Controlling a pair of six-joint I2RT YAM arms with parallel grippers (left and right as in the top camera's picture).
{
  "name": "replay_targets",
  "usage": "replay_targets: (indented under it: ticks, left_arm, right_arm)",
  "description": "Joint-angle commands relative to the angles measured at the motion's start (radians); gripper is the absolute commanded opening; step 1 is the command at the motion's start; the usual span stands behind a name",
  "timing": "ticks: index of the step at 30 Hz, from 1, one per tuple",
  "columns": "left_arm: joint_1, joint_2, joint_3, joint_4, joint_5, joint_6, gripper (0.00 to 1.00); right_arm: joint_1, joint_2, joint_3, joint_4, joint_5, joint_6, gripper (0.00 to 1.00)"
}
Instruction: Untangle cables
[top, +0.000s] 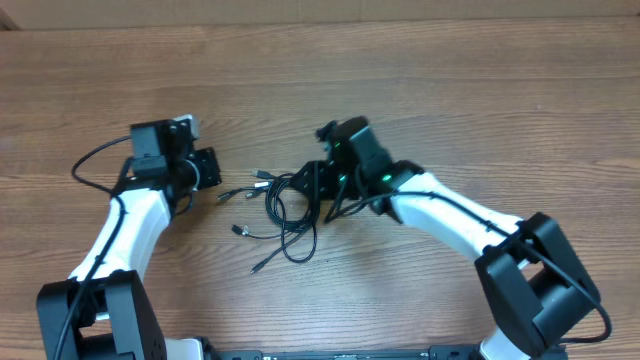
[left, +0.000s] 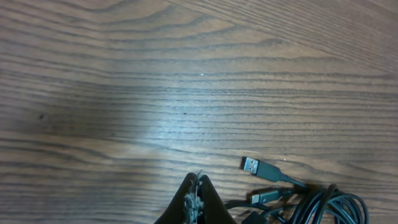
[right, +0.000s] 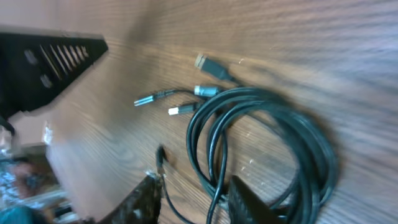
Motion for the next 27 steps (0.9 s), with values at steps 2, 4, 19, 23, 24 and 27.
replay_targets:
  ticks: [2,4,19,23,24,27]
  left_arm:
    - [0.037,0.020,0.018,-0.003,0.072,0.003,0.04]
    - [0.038,0.031,0.018,0.000,0.072,0.003,0.04]
    - [0.035,0.049,0.018,0.023,0.102,0.000,0.06]
    - [0.035,0.049,0.018,0.023,0.102,0.000,0.04]
    - [0.035,0.049,0.018,0.023,0.102,0.000,0.04]
    - [0.035,0.049,0.018,0.023,0.102,0.000,0.05]
  right_arm:
    - [0.105,-0.003,0.020,0.002,0.233,0.011,0.44]
    - [0.142,0.011,0.020,0.003,0.320,0.030,0.44]
    - [0.264,0.214,0.020,0.209,0.478,-0.029,0.43]
    - [0.264,0.241,0.020,0.219,0.474,-0.028,0.32]
    - [0.264,0.246,0.020,0.218,0.475,-0.028,0.28]
    - [0.264,0.246,0.020,0.216,0.475,-0.028,0.18]
